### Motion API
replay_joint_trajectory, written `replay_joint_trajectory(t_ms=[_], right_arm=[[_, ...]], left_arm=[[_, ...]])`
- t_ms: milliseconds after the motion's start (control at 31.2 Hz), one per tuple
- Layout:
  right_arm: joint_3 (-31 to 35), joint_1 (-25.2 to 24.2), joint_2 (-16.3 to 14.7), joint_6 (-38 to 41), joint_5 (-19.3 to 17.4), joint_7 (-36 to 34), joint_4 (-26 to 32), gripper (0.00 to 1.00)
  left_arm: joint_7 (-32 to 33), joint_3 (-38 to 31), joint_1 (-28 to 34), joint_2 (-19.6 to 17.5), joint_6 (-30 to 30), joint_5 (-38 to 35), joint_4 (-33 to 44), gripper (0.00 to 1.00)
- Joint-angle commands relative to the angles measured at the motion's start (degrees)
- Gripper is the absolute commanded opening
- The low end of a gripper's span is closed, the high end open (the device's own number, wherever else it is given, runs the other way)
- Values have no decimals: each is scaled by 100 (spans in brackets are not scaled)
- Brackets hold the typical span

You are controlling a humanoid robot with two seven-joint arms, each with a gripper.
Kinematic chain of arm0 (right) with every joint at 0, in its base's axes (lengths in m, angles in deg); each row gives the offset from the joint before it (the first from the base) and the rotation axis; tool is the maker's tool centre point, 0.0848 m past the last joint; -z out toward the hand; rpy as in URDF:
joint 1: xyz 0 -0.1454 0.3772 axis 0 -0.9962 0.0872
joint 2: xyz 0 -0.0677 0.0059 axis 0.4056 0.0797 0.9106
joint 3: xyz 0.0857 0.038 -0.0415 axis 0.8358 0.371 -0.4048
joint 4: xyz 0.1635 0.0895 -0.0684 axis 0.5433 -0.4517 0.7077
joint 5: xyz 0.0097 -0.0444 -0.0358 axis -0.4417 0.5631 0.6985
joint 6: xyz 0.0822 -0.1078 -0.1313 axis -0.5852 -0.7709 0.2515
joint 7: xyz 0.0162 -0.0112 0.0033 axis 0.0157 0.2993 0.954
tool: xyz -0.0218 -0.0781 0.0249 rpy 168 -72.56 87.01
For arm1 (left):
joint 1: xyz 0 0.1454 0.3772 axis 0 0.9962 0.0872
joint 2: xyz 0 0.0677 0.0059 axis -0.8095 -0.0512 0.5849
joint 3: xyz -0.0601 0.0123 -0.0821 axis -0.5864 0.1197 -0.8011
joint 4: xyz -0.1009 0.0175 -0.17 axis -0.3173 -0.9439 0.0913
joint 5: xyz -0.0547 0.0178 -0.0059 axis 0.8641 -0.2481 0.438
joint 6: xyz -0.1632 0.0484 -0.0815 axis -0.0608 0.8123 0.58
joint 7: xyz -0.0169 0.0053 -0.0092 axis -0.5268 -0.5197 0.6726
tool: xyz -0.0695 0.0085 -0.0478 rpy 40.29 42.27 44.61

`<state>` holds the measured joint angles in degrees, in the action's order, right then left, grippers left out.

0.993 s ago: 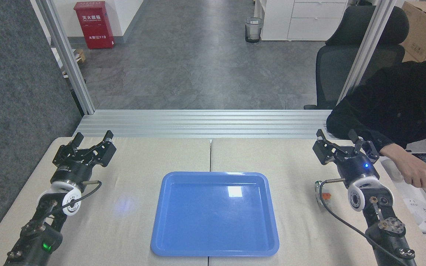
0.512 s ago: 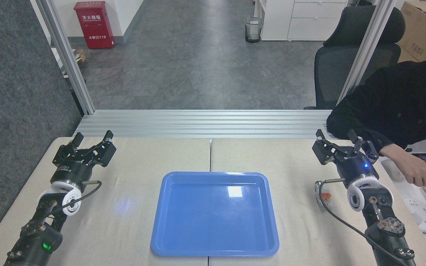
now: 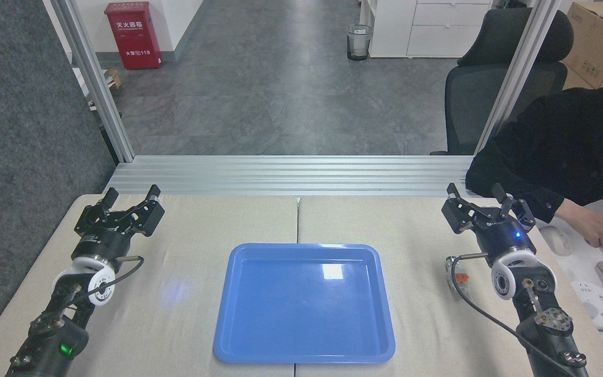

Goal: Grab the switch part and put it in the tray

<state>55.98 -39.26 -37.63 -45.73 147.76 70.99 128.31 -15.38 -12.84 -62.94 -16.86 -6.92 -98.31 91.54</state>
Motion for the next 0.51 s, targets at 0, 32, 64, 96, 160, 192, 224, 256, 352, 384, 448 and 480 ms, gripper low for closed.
replay_joint_trajectory(t_ms=[0, 32, 64, 96, 160, 192, 224, 256, 352, 384, 448, 480], right_arm=[[158, 0, -5, 4, 0, -3, 9, 100], [158, 0, -5, 4, 0, 6, 9, 100], [158, 0, -14, 4, 0, 6, 26, 100], [166, 0, -14, 4, 0, -2, 26, 100], [166, 0, -49, 12, 0, 6, 26, 100], [166, -9, -58, 21, 0, 6, 26, 100], [166, -17, -58, 21, 0, 6, 26, 100], [166, -18, -58, 21, 0, 15, 26, 100], [166, -18, -58, 30, 0, 41, 26, 100], [166, -18, -58, 30, 0, 41, 26, 100], [166, -26, -58, 30, 0, 50, 26, 100], [166, -35, -49, 30, 0, 50, 26, 100]], left_arm=[[2, 0, 0, 0, -6, 0, 0, 100], [2, 0, 0, 0, 3, 0, 0, 100], [2, 0, 0, 0, 3, 0, 0, 100], [2, 0, 0, 0, -6, 0, 0, 100], [2, 0, 0, 0, 3, 0, 0, 100], [2, 0, -9, 0, 3, 0, 0, 100], [2, 0, 0, 0, 3, 0, 0, 100], [2, 0, 0, 0, 3, 0, 0, 100], [2, 0, 0, 0, 3, 0, 0, 100], [2, 0, -9, 0, 3, 0, 0, 100], [2, 0, 0, 0, 3, 0, 0, 100], [2, 0, 0, 0, 3, 0, 0, 100]])
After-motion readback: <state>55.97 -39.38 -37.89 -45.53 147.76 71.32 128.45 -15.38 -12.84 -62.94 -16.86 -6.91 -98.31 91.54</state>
